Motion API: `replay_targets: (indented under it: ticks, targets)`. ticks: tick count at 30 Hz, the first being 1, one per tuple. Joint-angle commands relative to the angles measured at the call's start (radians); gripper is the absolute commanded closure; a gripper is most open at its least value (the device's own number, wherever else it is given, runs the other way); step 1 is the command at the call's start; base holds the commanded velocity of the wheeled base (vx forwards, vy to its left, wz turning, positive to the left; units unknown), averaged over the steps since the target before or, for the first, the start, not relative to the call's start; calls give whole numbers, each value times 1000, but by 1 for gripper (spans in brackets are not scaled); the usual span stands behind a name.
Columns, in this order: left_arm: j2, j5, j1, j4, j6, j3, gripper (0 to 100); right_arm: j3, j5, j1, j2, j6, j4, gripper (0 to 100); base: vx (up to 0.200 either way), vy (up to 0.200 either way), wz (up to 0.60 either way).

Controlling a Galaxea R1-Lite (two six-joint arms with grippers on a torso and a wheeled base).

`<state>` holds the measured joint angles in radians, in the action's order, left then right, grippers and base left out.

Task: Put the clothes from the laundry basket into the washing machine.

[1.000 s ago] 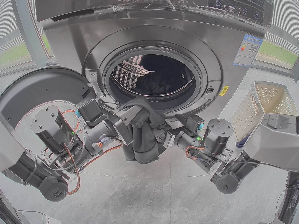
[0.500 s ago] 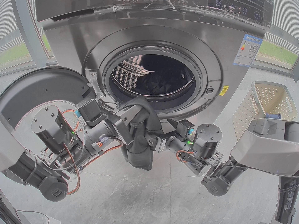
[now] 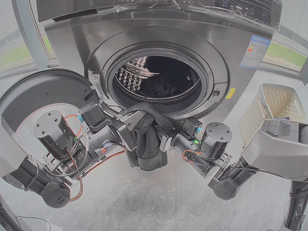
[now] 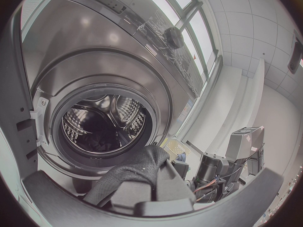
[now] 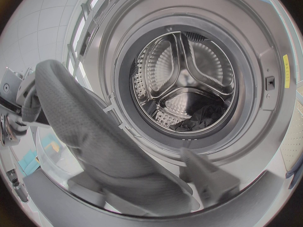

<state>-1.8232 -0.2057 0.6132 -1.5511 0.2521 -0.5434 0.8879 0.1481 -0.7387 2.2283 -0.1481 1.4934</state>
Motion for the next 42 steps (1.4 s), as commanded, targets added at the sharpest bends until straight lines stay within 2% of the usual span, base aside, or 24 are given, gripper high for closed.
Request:
replay_targets:
  ticks: [1,10,12,13,39,42]
  targets:
    - [-11,0,-4,0,1,0,100,-10,-1,5,-49,-2,1,100,0,0,0]
    - [-24,-1,19,0,6,-10,100,-90,1,7,-171,-5,1,100,0,0,0]
    - [-27,-12,30,0,16,-26,100,-104,1,5,-187,-5,2,100,0,0,0]
    - [-28,-14,31,0,16,-32,0,-107,1,4,-188,-7,2,100,0,0,0]
    - [-228,-11,-33,-1,9,-29,0,-118,10,5,-289,-16,11,100,0,0,0]
    - [-263,-14,-43,-3,1,-20,0,-118,10,7,-288,-16,14,100,0,0,0]
